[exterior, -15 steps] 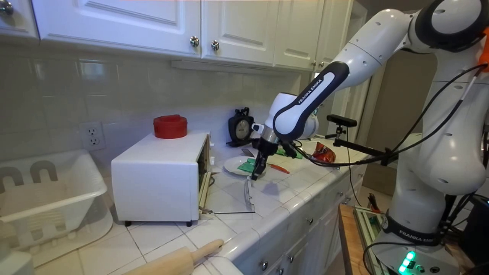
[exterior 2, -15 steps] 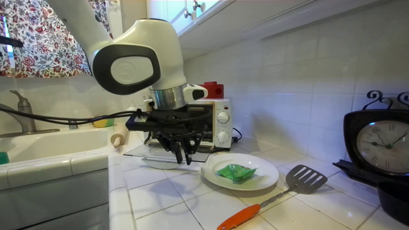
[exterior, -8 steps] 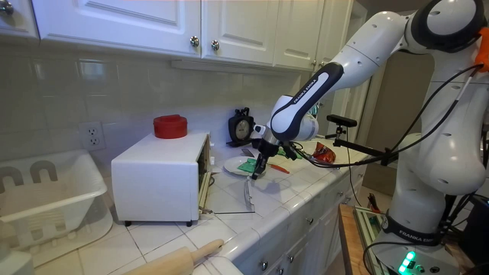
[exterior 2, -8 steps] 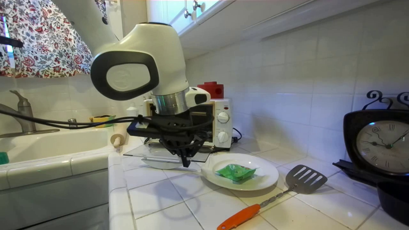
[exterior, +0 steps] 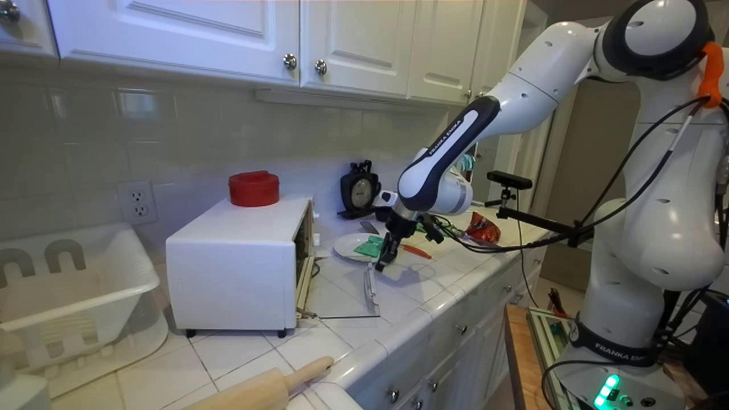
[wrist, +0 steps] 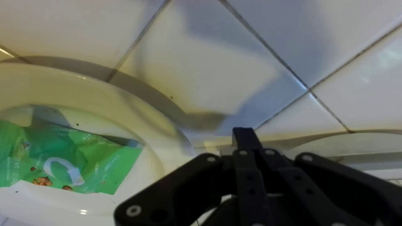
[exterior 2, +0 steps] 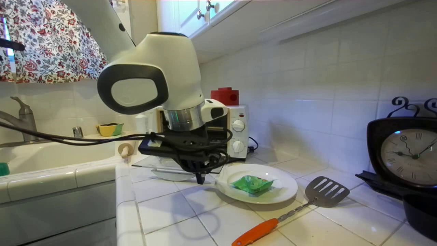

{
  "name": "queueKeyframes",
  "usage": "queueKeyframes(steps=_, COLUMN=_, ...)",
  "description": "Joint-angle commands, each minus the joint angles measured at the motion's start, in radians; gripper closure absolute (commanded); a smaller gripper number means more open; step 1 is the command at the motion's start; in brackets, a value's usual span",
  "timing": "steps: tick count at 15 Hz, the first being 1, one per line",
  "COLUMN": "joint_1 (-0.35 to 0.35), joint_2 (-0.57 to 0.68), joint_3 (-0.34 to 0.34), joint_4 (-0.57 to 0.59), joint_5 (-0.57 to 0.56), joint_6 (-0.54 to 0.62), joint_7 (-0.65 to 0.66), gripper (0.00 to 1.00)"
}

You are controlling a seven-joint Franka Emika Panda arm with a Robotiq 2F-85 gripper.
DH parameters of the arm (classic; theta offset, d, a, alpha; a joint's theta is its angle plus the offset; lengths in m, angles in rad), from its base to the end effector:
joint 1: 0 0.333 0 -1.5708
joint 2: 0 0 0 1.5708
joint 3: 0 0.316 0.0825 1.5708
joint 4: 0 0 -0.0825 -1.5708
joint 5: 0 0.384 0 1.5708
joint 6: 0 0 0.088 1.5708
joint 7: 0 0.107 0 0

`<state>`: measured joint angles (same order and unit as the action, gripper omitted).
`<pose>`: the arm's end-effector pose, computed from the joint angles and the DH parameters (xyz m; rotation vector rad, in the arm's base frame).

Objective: Close the door of the oven grill

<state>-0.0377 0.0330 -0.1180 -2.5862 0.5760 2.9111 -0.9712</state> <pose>0.4517 -0.1049 0.2726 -3.0420 -0.4179 -0.5401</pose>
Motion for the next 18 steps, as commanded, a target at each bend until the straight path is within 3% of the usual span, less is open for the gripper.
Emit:
queueKeyframes(steps=1, joint_1=-0.002, joint_2=0.017, joint_3=0.019, joint_4=0.023, joint_5=0.14, joint_6=0.02, joint_7=-0.159, gripper=1.0)
queueKeyframes(steps=9, joint_1=-0.007, joint_2=0.031, joint_3=0.025, joint_4=0.072, joint_5=0.445, joint_6=-0.003, joint_7=-0.498, gripper=1.0)
queueKeyframes(steps=11, joint_1=-0.006, joint_2=0.05, joint_3=0.016, joint_4=0.071, joint_5=0.449, joint_6=-0.009, joint_7=-0.503, gripper=1.0)
queueKeyframes(steps=18, joint_1=-0.002, joint_2=0.007, joint_3=0.028, joint_4=0.075, joint_5=0.62, joint_6=-0.021, joint_7=-0.686, gripper=1.0)
